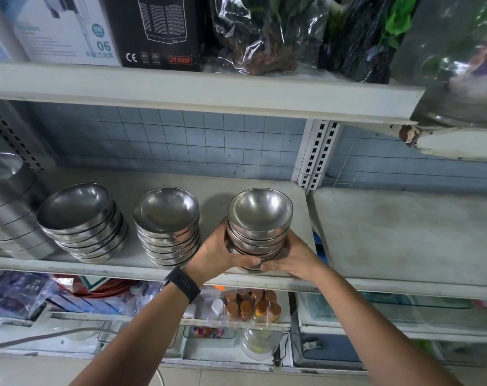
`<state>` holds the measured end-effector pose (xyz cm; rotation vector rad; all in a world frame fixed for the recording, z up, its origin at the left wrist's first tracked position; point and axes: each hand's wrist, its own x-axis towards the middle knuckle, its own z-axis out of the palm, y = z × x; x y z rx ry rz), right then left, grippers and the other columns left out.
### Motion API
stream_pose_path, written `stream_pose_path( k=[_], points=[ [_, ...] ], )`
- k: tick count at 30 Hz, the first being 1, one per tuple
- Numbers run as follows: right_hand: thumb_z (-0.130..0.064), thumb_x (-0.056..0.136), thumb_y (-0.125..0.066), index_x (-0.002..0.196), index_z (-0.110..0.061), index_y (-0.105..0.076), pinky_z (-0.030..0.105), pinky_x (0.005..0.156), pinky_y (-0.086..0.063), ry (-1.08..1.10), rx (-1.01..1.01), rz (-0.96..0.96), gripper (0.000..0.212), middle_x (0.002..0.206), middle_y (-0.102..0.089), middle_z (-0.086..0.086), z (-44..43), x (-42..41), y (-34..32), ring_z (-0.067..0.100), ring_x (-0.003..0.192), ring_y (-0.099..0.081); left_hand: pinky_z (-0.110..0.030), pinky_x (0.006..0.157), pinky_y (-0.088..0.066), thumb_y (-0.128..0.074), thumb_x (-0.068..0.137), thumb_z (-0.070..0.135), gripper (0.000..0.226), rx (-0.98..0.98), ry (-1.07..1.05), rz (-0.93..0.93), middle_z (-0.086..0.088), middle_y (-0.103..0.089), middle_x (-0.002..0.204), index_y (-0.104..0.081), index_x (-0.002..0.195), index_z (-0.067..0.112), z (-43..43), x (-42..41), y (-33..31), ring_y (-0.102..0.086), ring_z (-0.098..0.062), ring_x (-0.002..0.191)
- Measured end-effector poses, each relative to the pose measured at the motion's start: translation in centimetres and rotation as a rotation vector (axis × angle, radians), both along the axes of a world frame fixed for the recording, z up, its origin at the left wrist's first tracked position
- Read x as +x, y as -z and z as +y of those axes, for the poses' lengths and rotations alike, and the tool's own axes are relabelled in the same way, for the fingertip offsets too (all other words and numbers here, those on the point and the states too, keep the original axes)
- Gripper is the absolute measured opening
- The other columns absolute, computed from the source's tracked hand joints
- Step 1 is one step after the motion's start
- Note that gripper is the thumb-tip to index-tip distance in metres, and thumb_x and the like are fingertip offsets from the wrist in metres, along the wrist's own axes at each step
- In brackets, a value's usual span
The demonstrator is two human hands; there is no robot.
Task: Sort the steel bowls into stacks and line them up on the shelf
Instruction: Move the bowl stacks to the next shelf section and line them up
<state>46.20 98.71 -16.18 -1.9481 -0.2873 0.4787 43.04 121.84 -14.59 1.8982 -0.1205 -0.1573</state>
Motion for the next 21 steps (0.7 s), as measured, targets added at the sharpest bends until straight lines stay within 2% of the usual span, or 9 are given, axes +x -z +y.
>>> stream_pose_path(
  k=[3,7,10,13,14,15,17,18,21],
  points=[
    [-0.006,0.061,-0.094,0.132,-0.022,-0.046,0.007,0.083,-0.047,0.02,0.016,-0.007,0.087,0.121,-0.063,-0.008,0.2,0.0,-0.2,-0.007,0.106,-0.062,-0.035,0.108,-0.049,-0.099,0.053,0.038,0.103,0.0,0.001,-0.027,0.014,-0.065,0.129,-0.044,0.14,0.031,0.1,-0.1,-0.2,-0.06,-0.002,0.122],
    [-0.003,0.062,-0.093,0.134,-0.016,-0.047,0.013,0.088,-0.051,0.028,0.033,0.007,0.086,0.124,-0.065,-0.002,0.1,-0.1,-0.1,-0.006,0.108,-0.064,-0.039,0.108,-0.049,-0.099,0.052,0.044,0.103,0.006,0.002,-0.026,0.015,-0.066,0.127,-0.045,0.14,0.033,0.1,-0.1,-0.1,-0.061,-0.004,0.121],
    [-0.016,0.059,-0.097,0.136,-0.017,-0.048,0.028,0.103,-0.051,0.012,0.031,-0.002,0.091,0.126,-0.066,-0.003,0.0,-0.1,0.0,0.002,0.116,-0.063,-0.041,0.108,-0.048,-0.098,0.052,0.048,0.107,0.0,0.001,-0.015,0.015,-0.065,0.129,-0.043,0.142,0.034,0.2,-0.1,0.0,-0.061,-0.007,0.122],
    [-0.035,0.052,-0.1,0.14,-0.019,-0.045,0.037,0.108,-0.049,-0.004,0.009,-0.008,0.105,0.129,-0.065,-0.003,0.2,-0.3,-0.5,0.006,0.121,-0.061,-0.043,0.11,-0.046,-0.099,0.054,0.045,0.107,-0.012,-0.002,-0.012,0.013,-0.064,0.132,-0.042,0.144,0.034,0.3,-0.2,0.1,-0.06,-0.008,0.125],
    [-0.035,0.052,-0.1,0.141,-0.021,-0.043,0.032,0.107,-0.049,0.002,0.008,-0.012,0.107,0.13,-0.062,-0.005,0.2,-0.3,-0.6,0.003,0.121,-0.059,-0.043,0.11,-0.046,-0.099,0.054,0.044,0.107,-0.014,-0.001,-0.015,0.012,-0.064,0.133,-0.041,0.144,0.034,0.3,-0.2,0.0,-0.059,-0.009,0.126],
    [-0.029,0.055,-0.1,0.141,-0.023,-0.038,0.021,0.104,-0.048,0.019,0.019,-0.021,0.106,0.13,-0.059,-0.01,0.2,-0.2,-0.8,-0.004,0.118,-0.057,-0.044,0.11,-0.046,-0.099,0.055,0.043,0.107,-0.016,0.002,-0.019,0.012,-0.063,0.134,-0.04,0.145,0.035,0.3,-0.3,-0.1,-0.058,-0.009,0.127],
    [-0.013,0.06,-0.096,0.142,-0.03,-0.028,0.0,0.09,-0.041,0.063,0.065,-0.062,0.108,0.126,-0.049,-0.021,0.3,0.1,-1.7,-0.018,0.11,-0.049,-0.045,0.11,-0.046,-0.098,0.058,0.041,0.106,-0.012,0.012,-0.03,0.012,-0.062,0.136,-0.039,0.146,0.036,0.2,-0.3,-0.3,-0.058,-0.009,0.128],
    [-0.012,0.061,-0.095,0.143,-0.031,-0.025,-0.001,0.088,-0.039,0.068,0.075,-0.09,0.109,0.126,-0.046,-0.023,0.3,0.2,-2.2,-0.019,0.11,-0.046,-0.045,0.11,-0.046,-0.098,0.06,0.039,0.105,-0.01,0.018,-0.034,0.011,-0.062,0.136,-0.039,0.146,0.035,0.2,-0.3,-0.4,-0.058,-0.01,0.128],
    [-0.019,0.057,-0.096,0.144,-0.034,-0.027,0.009,0.098,-0.039,0.053,0.058,-0.124,0.112,0.131,-0.048,-0.02,0.4,0.4,-2.8,-0.011,0.119,-0.045,-0.046,0.11,-0.046,-0.098,0.06,0.038,0.104,-0.023,0.02,-0.022,0.01,-0.063,0.135,-0.04,0.146,0.034,0.3,-0.2,-0.3,-0.059,-0.011,0.127]
  ],
)
